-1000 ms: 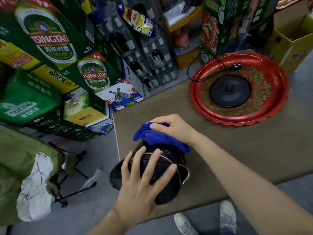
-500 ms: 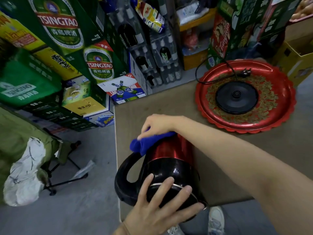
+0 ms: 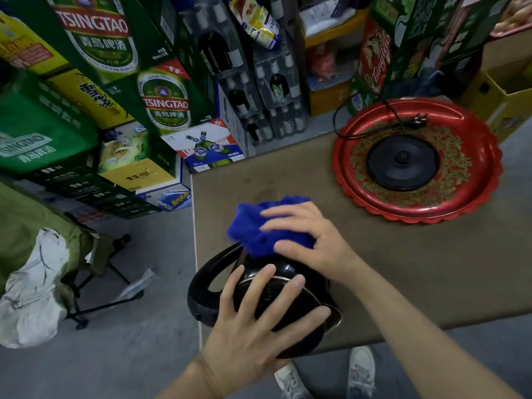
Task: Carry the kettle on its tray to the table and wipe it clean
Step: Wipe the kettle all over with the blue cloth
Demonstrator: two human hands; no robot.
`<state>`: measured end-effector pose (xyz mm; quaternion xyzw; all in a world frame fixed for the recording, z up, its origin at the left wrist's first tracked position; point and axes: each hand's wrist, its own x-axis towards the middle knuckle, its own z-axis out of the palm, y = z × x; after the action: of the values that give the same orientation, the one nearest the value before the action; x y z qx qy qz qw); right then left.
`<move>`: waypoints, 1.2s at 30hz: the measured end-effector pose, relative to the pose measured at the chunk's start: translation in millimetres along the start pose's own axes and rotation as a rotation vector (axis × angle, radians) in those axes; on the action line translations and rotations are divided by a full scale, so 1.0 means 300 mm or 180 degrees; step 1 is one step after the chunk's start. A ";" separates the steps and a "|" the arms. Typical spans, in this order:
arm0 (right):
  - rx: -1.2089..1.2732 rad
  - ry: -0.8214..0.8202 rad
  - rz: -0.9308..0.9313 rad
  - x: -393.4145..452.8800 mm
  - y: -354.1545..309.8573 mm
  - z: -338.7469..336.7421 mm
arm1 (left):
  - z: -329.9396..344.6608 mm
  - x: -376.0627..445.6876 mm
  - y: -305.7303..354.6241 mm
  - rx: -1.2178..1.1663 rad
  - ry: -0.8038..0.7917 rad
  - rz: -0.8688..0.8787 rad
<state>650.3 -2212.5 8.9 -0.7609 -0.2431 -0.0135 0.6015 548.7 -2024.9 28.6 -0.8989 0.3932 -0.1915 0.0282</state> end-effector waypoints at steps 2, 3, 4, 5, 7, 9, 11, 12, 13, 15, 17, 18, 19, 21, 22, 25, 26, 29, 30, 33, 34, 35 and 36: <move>0.0095 -0.0454 -0.0287 0.056 -0.052 0.020 | 0.004 -0.004 0.010 0.0030 -0.0014 0.0052; 0.0087 -0.0646 -0.0203 0.100 -0.035 0.027 | 0.002 -0.003 0.009 0.0015 -0.0037 0.0067; 0.0014 -0.0726 -0.0005 0.147 0.015 0.033 | -0.002 0.004 0.002 -0.0032 -0.0066 0.0078; -0.0111 -0.0699 0.0265 0.194 0.083 0.033 | -0.009 0.013 -0.009 -0.0092 -0.0111 0.0084; -0.0054 -0.0471 0.1016 0.252 0.246 0.006 | -0.027 0.038 -0.046 -0.0221 -0.0221 0.0077; 0.0610 -0.0031 0.1762 0.226 0.355 -0.023 | -0.043 0.073 -0.092 -0.0355 -0.0318 -0.0011; 0.1377 0.0651 0.2099 0.147 0.393 -0.010 | -0.044 0.111 -0.151 -0.0428 -0.0393 -0.0230; 0.1665 0.1023 0.2194 0.100 0.393 0.010 | -0.043 0.132 -0.185 -0.0456 -0.0443 -0.0350; 0.1853 0.1376 0.2277 0.056 0.397 0.039 | -0.042 0.158 -0.219 -0.0492 -0.0518 -0.0445; 0.1859 0.2047 0.2424 0.002 0.394 0.105 | -0.027 0.218 -0.291 -0.0571 -0.0795 -0.0555; 0.1593 0.2634 0.2593 -0.017 0.372 0.161 | 0.010 0.291 -0.361 -0.0651 -0.1121 -0.0765; 0.1569 0.2820 0.2601 -0.018 0.349 0.180 | 0.029 0.336 -0.390 -0.0728 -0.1250 -0.0972; 0.1627 0.2921 0.2508 -0.009 0.309 0.185 | 0.051 0.386 -0.417 -0.0832 -0.1371 -0.1219; 0.1689 0.2954 0.2111 0.030 0.241 0.167 | 0.089 0.487 -0.469 -0.1017 -0.1578 -0.1634; 0.1565 0.2925 0.1875 0.057 0.209 0.154 | 0.107 0.532 -0.495 -0.1108 -0.1648 -0.1778; 0.0422 0.2938 0.1229 0.110 0.170 0.183 | 0.135 0.642 -0.561 -0.1652 -0.1687 -0.2227; 0.0008 0.2944 0.1138 0.102 0.183 0.230 | 0.138 0.669 -0.577 -0.1826 -0.1686 -0.2373; -0.0438 0.3069 0.1528 0.020 0.251 0.384 | 0.146 0.727 -0.614 -0.2207 -0.1777 -0.2624; -0.0383 0.3183 0.1640 0.001 0.264 0.407 | 0.149 0.742 -0.621 -0.2294 -0.1813 -0.2620; -0.0621 0.3291 0.1116 0.043 0.250 0.391 | 0.159 0.799 -0.633 -0.2427 -0.1854 -0.2495; -0.0967 0.3077 0.0678 0.079 0.229 0.376 | 0.160 0.822 -0.638 -0.2449 -0.1863 -0.2489; -0.1449 0.2766 0.0289 0.113 0.218 0.368 | 0.159 0.844 -0.642 -0.2465 -0.1903 -0.2472; -0.1901 0.2484 0.0042 0.133 0.227 0.369 | 0.157 0.861 -0.648 -0.2458 -0.1962 -0.2446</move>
<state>681.7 -2107.2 -71.0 -0.8398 0.0197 -0.3630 0.4034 860.9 -2080.9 107.2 -0.9353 0.0564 0.2360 -0.2574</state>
